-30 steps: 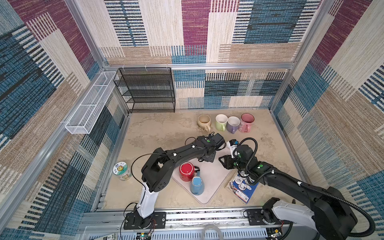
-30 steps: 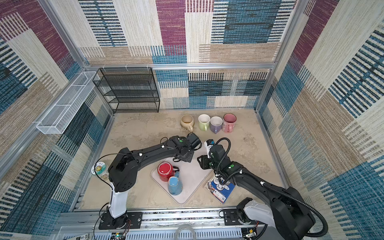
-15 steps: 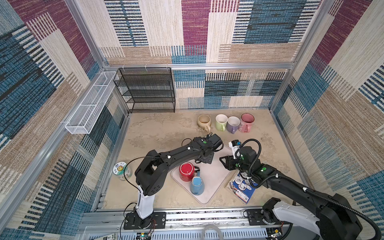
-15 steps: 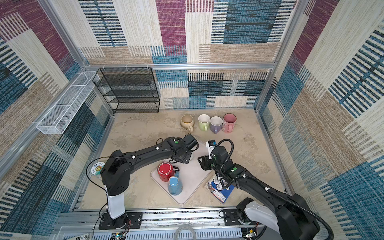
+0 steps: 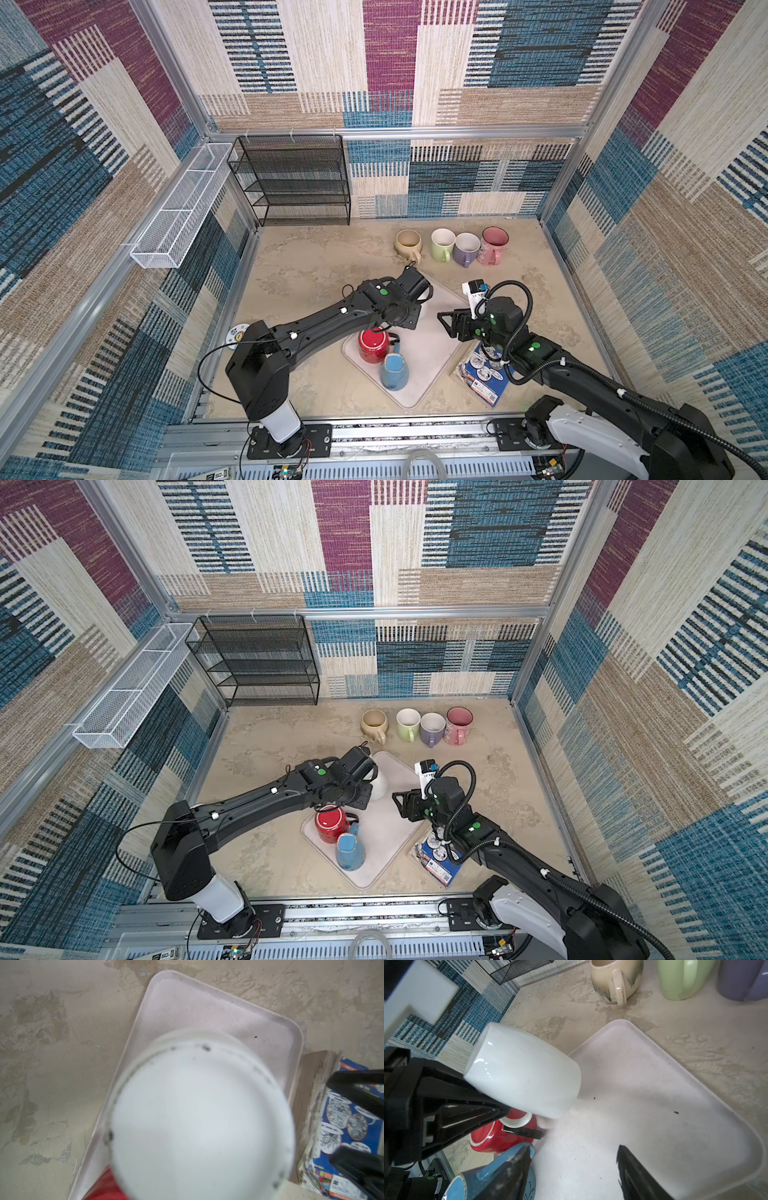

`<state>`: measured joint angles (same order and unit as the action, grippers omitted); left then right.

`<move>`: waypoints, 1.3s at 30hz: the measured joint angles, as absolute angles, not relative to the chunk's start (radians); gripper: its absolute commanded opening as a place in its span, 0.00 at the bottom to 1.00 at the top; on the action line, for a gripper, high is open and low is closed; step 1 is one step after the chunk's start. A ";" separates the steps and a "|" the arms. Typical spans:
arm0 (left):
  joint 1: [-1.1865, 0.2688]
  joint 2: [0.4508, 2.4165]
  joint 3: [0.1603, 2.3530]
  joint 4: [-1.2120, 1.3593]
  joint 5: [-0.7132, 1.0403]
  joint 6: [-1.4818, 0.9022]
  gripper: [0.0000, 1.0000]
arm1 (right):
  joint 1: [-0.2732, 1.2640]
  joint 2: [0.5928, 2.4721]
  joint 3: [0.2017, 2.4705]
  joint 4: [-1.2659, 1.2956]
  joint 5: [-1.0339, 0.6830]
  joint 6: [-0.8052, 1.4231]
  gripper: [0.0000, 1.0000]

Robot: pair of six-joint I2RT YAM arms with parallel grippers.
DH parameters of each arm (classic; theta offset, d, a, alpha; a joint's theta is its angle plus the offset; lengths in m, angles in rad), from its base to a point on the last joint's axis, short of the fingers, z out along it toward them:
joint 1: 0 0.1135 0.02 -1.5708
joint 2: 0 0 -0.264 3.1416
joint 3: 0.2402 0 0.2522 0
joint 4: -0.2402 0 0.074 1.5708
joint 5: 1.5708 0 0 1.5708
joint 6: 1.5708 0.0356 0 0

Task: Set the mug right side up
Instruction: 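Lift the white mug off the tray with both grippers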

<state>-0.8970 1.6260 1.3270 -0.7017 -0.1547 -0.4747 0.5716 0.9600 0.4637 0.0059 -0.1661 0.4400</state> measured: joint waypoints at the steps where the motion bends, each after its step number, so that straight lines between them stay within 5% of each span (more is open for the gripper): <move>1: -0.897 1.607 1.313 -0.690 -0.150 -0.474 0.00 | 0.571 0.952 0.460 0.015 -0.174 0.440 0.71; 20: -0.798 1.262 1.097 -0.482 0.033 -0.441 0.00 | 0.549 0.899 0.355 0.356 -0.458 0.503 0.71; 39: -0.636 1.053 0.941 -0.141 0.402 -0.505 0.00 | 0.542 1.081 0.444 0.751 -0.723 0.609 0.63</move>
<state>-0.6361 1.0527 0.9413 -0.1410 0.4023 -0.5053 0.5415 1.0809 0.4438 0.7506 -0.7231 0.6094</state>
